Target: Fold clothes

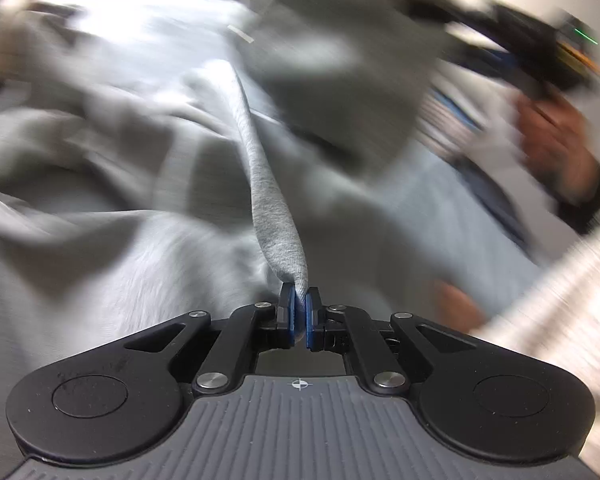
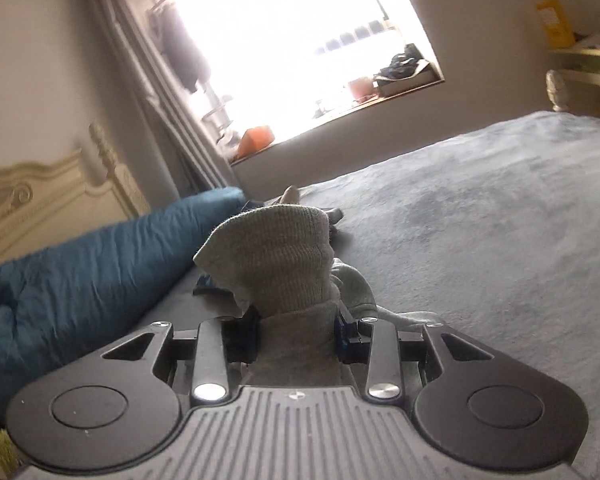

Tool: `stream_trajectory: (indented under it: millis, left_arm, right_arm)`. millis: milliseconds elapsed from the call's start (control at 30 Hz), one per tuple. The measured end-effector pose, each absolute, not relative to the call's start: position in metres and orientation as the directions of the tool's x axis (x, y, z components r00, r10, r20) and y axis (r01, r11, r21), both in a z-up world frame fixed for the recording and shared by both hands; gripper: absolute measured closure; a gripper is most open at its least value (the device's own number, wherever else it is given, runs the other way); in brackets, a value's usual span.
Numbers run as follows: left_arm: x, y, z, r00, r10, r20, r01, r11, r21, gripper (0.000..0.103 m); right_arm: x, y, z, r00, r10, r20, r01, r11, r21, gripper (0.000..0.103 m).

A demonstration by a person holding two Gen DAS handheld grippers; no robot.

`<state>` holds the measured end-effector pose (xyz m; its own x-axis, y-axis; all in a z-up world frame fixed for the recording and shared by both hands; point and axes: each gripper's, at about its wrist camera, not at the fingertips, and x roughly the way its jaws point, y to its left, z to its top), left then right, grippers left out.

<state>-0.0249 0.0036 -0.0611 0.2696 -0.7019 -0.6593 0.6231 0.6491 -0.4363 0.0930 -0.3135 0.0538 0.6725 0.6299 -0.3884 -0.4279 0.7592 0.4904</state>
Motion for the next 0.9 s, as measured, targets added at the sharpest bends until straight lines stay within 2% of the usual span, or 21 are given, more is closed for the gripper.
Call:
stream_trajectory:
  millis: [100, 200, 267, 367, 433, 533, 567, 600, 667, 733, 800, 900]
  left_arm:
    - [-0.054, -0.035, -0.078, 0.094, -0.731, -0.676, 0.705, 0.528, -0.473, 0.101]
    - [-0.078, -0.065, -0.101, -0.034, -0.683, -0.730, 0.741, 0.473, -0.477, 0.100]
    - [-0.085, -0.071, -0.109, -0.049, -0.645, -0.762, 0.751, 0.479, -0.454, 0.099]
    - [-0.079, -0.060, -0.105, -0.064, -0.646, -0.761, 0.700, 0.514, -0.495, 0.093]
    - [-0.073, -0.045, -0.098, -0.058, -0.636, -0.770, 0.664, 0.551, -0.505, 0.083]
    - [-0.068, -0.020, -0.079, -0.014, -0.635, -0.773, 0.632, 0.593, -0.499, 0.067]
    - [-0.065, -0.011, -0.069, 0.010, -0.639, -0.769, 0.625, 0.604, -0.494, 0.053]
    - [-0.061, -0.002, -0.060, 0.033, -0.646, -0.763, 0.620, 0.612, -0.491, 0.046]
    - [-0.050, 0.009, -0.041, 0.076, -0.672, -0.737, 0.614, 0.614, -0.496, 0.043]
    - [-0.032, 0.008, -0.028, 0.149, -0.687, -0.711, 0.595, 0.637, -0.490, 0.033]
    - [-0.010, 0.003, -0.019, 0.227, -0.690, -0.687, 0.573, 0.665, -0.479, 0.023]
    - [0.034, -0.020, -0.021, 0.315, -0.656, -0.686, 0.543, 0.718, -0.437, 0.017]
  right_arm:
    - [0.102, -0.353, 0.030, 0.704, 0.595, -0.388, -0.305, 0.747, 0.591, 0.066]
    - [0.108, -0.385, -0.002, 0.720, 0.556, -0.416, -0.190, 0.734, 0.652, 0.066]
    - [0.114, -0.403, -0.026, 0.711, 0.516, -0.479, -0.092, 0.742, 0.664, 0.066]
    - [0.118, -0.426, -0.059, 0.684, 0.466, -0.561, 0.035, 0.748, 0.663, 0.064]
    - [0.117, -0.442, -0.076, 0.670, 0.460, -0.583, 0.118, 0.709, 0.695, 0.060]
    - [0.114, -0.461, -0.095, 0.646, 0.465, -0.605, 0.238, 0.631, 0.738, 0.047]
    - [0.112, -0.465, -0.098, 0.643, 0.460, -0.612, 0.261, 0.620, 0.740, 0.040]
    - [0.110, -0.469, -0.101, 0.641, 0.454, -0.619, 0.279, 0.613, 0.739, 0.031]
    - [0.103, -0.476, -0.102, 0.649, 0.455, -0.610, 0.288, 0.595, 0.750, 0.028]
    - [0.095, -0.483, -0.103, 0.659, 0.457, -0.597, 0.291, 0.576, 0.764, 0.025]
    - [0.087, -0.490, -0.105, 0.665, 0.466, -0.584, 0.302, 0.548, 0.780, 0.016]
    - [0.079, -0.497, -0.114, 0.665, 0.494, -0.561, 0.339, 0.469, 0.815, 0.012]
